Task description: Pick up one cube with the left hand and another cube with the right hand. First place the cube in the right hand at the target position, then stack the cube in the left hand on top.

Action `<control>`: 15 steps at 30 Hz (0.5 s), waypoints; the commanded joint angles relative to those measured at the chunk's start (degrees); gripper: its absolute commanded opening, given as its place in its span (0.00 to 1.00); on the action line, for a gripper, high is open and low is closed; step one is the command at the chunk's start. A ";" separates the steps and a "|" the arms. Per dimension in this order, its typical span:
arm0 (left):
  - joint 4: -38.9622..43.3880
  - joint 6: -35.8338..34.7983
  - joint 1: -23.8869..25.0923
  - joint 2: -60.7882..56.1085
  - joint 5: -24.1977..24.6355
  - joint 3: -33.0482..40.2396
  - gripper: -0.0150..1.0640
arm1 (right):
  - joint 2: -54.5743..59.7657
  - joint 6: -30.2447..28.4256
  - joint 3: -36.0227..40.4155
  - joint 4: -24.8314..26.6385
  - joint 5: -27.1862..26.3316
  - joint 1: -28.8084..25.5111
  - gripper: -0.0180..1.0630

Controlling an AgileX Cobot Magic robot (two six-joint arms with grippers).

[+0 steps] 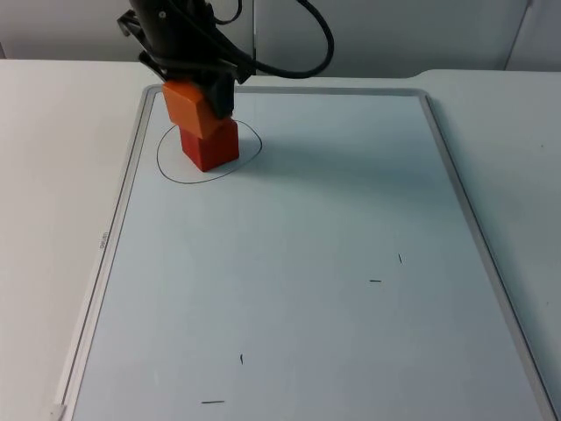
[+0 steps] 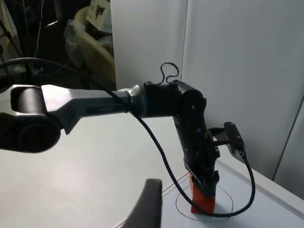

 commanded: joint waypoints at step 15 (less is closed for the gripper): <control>-3.70 1.97 0.08 -0.16 -2.50 -0.66 0.39 | -0.14 0.08 0.23 -0.12 -1.37 0.07 0.78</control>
